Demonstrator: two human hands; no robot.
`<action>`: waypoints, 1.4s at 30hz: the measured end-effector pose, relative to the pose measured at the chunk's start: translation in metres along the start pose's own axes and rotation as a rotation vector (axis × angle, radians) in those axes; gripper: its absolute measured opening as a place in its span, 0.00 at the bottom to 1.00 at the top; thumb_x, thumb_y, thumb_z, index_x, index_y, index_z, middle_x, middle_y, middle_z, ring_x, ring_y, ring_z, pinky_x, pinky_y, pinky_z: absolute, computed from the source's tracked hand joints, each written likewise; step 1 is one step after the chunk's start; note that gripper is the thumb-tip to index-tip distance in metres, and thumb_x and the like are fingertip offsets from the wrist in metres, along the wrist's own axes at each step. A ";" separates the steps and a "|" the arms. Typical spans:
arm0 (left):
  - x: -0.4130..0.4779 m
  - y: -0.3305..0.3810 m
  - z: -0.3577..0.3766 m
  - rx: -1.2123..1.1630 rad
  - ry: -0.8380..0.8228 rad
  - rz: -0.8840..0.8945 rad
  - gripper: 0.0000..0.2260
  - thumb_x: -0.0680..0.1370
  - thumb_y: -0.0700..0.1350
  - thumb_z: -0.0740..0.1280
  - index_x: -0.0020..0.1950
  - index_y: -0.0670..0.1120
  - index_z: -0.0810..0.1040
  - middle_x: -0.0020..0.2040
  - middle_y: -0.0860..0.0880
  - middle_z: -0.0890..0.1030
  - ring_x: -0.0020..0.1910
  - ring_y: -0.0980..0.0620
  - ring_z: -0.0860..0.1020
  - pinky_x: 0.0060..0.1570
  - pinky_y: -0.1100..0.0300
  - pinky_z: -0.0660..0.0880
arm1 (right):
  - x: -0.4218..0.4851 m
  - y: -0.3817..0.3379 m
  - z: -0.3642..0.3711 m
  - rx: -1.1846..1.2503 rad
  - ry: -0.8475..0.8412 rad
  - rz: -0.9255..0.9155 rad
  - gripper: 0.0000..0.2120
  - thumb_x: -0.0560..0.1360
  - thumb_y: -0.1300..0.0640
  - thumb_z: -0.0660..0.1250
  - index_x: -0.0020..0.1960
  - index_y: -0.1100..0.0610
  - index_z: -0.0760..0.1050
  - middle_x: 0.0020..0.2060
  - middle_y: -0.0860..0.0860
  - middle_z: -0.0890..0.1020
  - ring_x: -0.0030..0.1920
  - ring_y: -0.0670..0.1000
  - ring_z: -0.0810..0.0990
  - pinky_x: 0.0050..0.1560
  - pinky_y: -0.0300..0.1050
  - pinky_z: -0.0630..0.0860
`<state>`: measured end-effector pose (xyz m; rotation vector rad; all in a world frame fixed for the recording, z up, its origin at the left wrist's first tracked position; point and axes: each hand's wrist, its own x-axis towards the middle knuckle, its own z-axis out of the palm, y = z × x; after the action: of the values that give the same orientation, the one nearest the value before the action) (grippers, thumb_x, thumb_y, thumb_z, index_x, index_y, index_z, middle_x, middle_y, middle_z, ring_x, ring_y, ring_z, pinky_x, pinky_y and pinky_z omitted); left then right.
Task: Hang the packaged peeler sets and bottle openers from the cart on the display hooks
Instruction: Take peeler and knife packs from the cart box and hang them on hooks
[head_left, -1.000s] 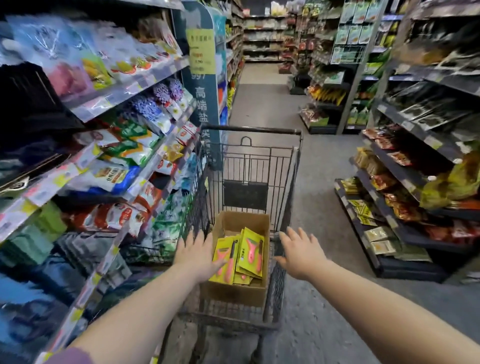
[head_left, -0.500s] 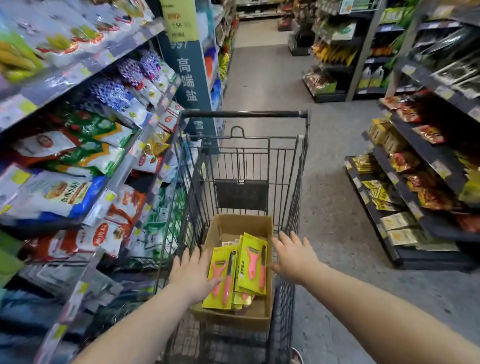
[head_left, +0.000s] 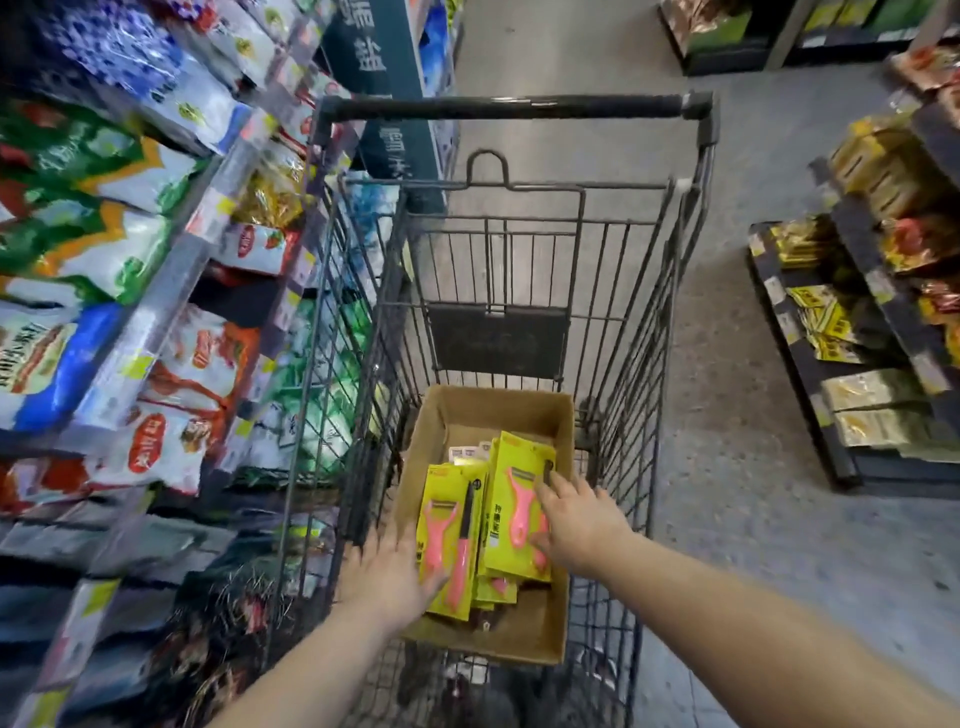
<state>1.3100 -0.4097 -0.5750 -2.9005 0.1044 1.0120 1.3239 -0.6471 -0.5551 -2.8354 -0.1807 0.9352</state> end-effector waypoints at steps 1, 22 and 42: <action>0.010 -0.002 0.007 -0.018 -0.016 0.004 0.39 0.75 0.69 0.51 0.78 0.46 0.47 0.78 0.44 0.51 0.77 0.44 0.51 0.74 0.46 0.52 | 0.009 -0.001 0.007 0.041 -0.013 0.019 0.35 0.77 0.41 0.57 0.76 0.54 0.46 0.76 0.55 0.51 0.75 0.60 0.50 0.71 0.60 0.55; 0.145 0.009 0.113 -0.823 -0.155 -0.188 0.37 0.70 0.57 0.72 0.72 0.44 0.61 0.66 0.43 0.69 0.63 0.43 0.71 0.63 0.44 0.70 | 0.154 -0.006 0.140 0.928 -0.076 0.580 0.26 0.76 0.48 0.63 0.69 0.60 0.62 0.60 0.61 0.74 0.57 0.60 0.77 0.59 0.54 0.74; 0.134 0.000 0.125 -1.145 0.043 -0.323 0.37 0.65 0.45 0.79 0.67 0.45 0.63 0.55 0.47 0.74 0.52 0.47 0.74 0.47 0.59 0.70 | 0.154 -0.004 0.147 1.189 0.047 0.611 0.46 0.66 0.50 0.75 0.75 0.56 0.51 0.67 0.55 0.63 0.62 0.58 0.71 0.57 0.51 0.72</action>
<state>1.3378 -0.4042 -0.7560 -3.6254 -1.3058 1.1917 1.3581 -0.6035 -0.7606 -1.7561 0.9557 0.6753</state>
